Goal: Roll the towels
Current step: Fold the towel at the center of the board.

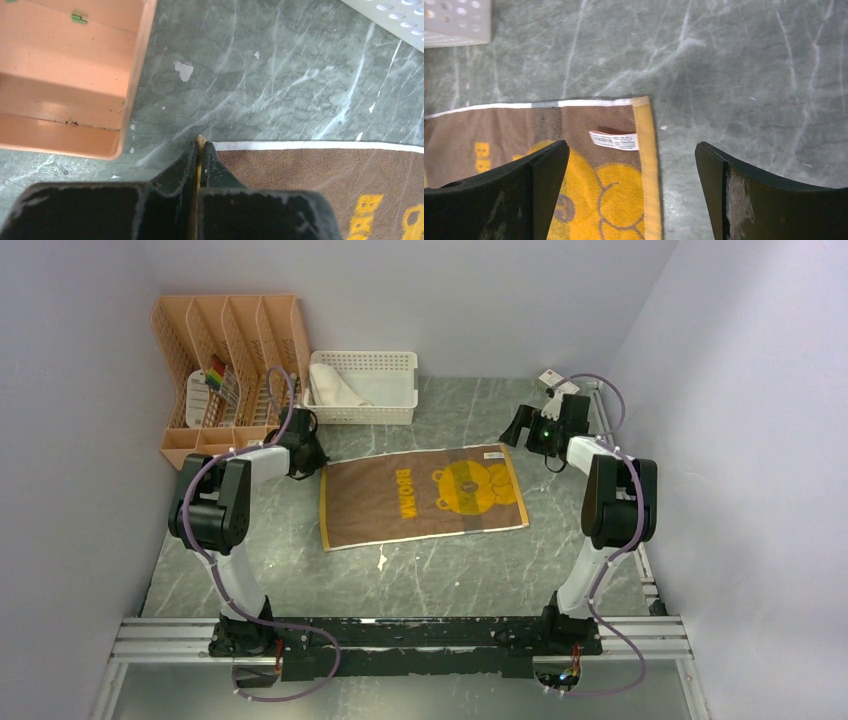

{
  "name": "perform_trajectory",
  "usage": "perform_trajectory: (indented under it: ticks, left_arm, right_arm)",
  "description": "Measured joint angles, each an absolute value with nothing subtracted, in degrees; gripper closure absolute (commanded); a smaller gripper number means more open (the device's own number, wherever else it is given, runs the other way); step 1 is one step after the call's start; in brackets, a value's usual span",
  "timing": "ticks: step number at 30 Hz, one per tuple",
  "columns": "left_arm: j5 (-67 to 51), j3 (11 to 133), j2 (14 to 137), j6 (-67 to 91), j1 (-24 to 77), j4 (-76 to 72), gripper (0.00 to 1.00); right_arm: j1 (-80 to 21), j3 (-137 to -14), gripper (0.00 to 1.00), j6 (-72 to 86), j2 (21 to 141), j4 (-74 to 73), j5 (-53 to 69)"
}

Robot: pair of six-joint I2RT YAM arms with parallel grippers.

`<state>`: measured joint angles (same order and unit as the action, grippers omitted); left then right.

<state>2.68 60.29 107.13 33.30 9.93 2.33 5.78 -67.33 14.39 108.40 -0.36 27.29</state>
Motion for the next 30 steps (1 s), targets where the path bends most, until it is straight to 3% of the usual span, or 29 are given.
perform_trajectory:
  ticks: [6, 16, 20, 30]
  left_arm:
    - [2.8, 60.3, 107.0, 33.4, 10.0, 2.3, 0.93]
    - [2.8, 63.6, 107.5, 32.3, 10.3, 7.7, 0.93]
    - [2.8, 64.9, 107.5, 31.8, 10.3, 9.6, 0.93]
    - [2.8, 67.6, 107.7, 30.9, 10.3, 11.9, 0.93]
  right_arm:
    - [4.4, -67.5, 0.05, 11.3, 109.4, -3.3, 20.3]
    - [1.0, -74.1, 0.36, 6.4, 114.6, -8.1, 13.3]
    - [0.2, -77.9, 0.44, 5.0, 117.8, -8.4, 11.9]
    - [-3.2, -82.2, 0.55, 2.3, 121.0, -10.0, 9.4]
